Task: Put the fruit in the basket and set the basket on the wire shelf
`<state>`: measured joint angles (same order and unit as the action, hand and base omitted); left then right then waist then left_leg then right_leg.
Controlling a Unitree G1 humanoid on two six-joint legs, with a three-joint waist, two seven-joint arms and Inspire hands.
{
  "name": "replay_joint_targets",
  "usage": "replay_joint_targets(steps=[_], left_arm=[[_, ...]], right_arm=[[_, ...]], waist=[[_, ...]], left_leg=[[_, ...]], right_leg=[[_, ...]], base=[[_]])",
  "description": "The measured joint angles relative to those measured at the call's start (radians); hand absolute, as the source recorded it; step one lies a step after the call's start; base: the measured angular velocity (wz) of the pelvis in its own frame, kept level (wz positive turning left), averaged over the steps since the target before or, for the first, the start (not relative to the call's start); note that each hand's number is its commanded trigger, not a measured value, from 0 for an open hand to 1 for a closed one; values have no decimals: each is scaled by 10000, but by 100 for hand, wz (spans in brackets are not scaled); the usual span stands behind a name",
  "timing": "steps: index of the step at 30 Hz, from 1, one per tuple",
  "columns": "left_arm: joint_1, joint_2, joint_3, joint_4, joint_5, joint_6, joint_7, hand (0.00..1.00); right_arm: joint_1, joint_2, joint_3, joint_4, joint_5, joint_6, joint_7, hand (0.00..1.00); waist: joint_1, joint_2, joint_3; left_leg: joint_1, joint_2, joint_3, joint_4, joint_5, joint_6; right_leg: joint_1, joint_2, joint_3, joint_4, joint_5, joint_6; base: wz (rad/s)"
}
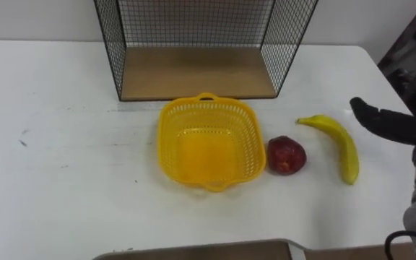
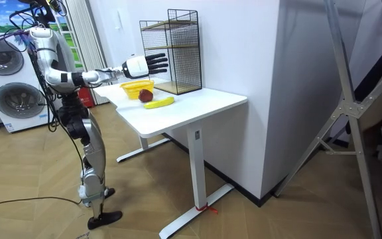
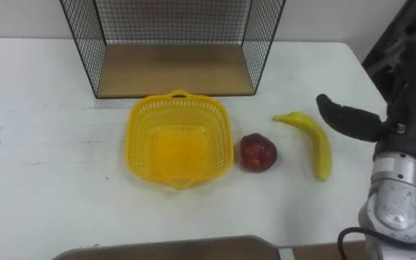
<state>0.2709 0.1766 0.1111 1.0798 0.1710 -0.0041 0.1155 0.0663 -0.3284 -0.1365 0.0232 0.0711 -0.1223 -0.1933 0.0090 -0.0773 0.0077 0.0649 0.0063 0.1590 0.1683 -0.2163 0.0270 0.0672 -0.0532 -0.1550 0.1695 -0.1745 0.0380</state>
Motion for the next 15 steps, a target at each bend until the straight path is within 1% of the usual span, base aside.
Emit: replay_joint_targets(steps=[2, 4, 9, 10, 15], left_arm=[[-2, 0, 8, 0, 7, 40, -133, 0], [-1, 3, 28, 1, 9, 114, -244, 0], [7, 1, 35, -74, 37, 192, -420, 0], [5, 1, 36, -89, 213, 193, -433, 0], [3, 1, 37, -90, 424, 193, -595, 0]], right_arm=[[0, 1, 135, 0, -466, 163, 375, 0], [0, 1, 174, 0, -780, 285, 706, 0], [-1, 19, 174, 1, -937, 301, 1183, 0], [-1, 31, 174, 1, -949, 301, 1307, 0], [0, 41, 174, 6, -1001, 302, 1766, 0]], waist=[[32, 15, -19], [150, 17, -24], [244, 3, -34], [247, 0, -35], [247, -25, -49]], left_leg=[[-2, -2, -22, -1, 0, 0], [3, -8, -62, 4, 0, 0], [-16, -7, -162, 48, 1, 0], [-17, -7, -177, 57, 1, 0], [-18, -6, -181, 100, 1, -1]], right_leg=[[2, -1, -16, 1, 0, 0], [2, -5, -49, 0, 0, 0], [21, -10, -125, -5, 0, 0], [28, -10, -123, -4, 0, 0], [50, -11, -114, -3, 0, 0]], base=[[3], [4], [6], [5], [0]])
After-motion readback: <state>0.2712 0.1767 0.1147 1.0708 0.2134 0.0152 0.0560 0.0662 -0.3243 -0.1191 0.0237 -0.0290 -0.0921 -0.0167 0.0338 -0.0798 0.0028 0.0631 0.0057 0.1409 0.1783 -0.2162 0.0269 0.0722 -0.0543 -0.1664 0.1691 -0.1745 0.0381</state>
